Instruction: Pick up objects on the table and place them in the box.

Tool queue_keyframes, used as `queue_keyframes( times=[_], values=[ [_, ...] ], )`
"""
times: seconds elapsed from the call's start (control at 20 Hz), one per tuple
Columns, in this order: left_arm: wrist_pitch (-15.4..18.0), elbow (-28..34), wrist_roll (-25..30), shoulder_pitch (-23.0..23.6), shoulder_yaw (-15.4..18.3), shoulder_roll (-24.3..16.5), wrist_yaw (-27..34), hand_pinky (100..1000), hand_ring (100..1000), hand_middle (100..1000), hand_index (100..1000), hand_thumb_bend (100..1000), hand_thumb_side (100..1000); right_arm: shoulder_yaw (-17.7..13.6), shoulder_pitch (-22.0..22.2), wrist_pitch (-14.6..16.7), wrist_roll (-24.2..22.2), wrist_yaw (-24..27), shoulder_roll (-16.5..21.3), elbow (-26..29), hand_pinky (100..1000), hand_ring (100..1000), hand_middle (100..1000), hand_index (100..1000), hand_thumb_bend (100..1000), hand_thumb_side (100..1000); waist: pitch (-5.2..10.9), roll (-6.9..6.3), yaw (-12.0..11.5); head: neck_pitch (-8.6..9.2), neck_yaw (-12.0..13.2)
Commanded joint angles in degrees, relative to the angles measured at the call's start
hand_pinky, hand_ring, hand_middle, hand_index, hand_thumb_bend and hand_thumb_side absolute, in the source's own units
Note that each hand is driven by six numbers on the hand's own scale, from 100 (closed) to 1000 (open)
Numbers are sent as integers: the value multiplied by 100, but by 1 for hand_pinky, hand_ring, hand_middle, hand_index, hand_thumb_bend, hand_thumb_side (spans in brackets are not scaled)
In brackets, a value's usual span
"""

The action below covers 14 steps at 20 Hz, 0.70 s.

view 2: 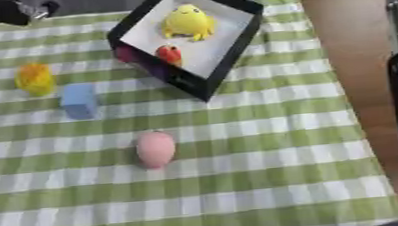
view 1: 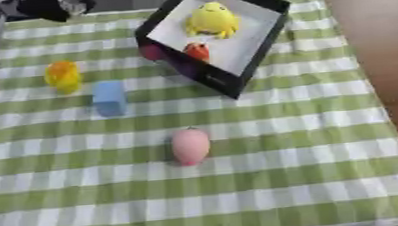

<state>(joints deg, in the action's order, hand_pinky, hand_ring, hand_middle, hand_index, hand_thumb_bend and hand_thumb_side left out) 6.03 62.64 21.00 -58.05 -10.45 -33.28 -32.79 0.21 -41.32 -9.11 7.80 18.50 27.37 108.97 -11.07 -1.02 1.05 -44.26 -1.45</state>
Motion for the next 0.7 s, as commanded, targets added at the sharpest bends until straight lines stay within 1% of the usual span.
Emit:
queue_keyframes(
  times=[0.05,0.2,0.3,0.4,0.6,0.7],
  values=[
    [-27,216,454,12,-118,-594,497,774,733,788,854,432,325,-9,-128,-34,-146,290,365,-45,970,827,855,850,236,267,272,-7,-24,14,-61],
    [2,231,872,137,-228,-920,823,779,745,798,861,463,348,6,-133,-37,-202,337,490,-87,969,827,855,850,234,271,276,-23,-46,14,-70],
    [53,198,1096,189,-253,-1068,904,785,756,805,864,498,361,22,-122,-44,-241,328,535,-109,970,826,854,850,234,274,261,-33,-61,14,-66],
    [122,124,1278,220,-265,-1160,907,793,767,811,867,536,352,29,-111,-50,-272,317,568,-118,970,826,854,849,233,277,239,-40,-80,14,-58],
    [250,-93,1538,234,-231,-1173,791,803,780,814,862,594,320,27,-95,-41,-294,298,633,-111,969,824,853,849,233,278,179,-39,-139,14,-40],
    [306,-216,1658,233,-234,-1135,720,804,783,812,860,612,321,27,-74,-41,-303,289,651,-99,970,824,853,849,233,280,157,-40,-189,14,-42]
  ],
)
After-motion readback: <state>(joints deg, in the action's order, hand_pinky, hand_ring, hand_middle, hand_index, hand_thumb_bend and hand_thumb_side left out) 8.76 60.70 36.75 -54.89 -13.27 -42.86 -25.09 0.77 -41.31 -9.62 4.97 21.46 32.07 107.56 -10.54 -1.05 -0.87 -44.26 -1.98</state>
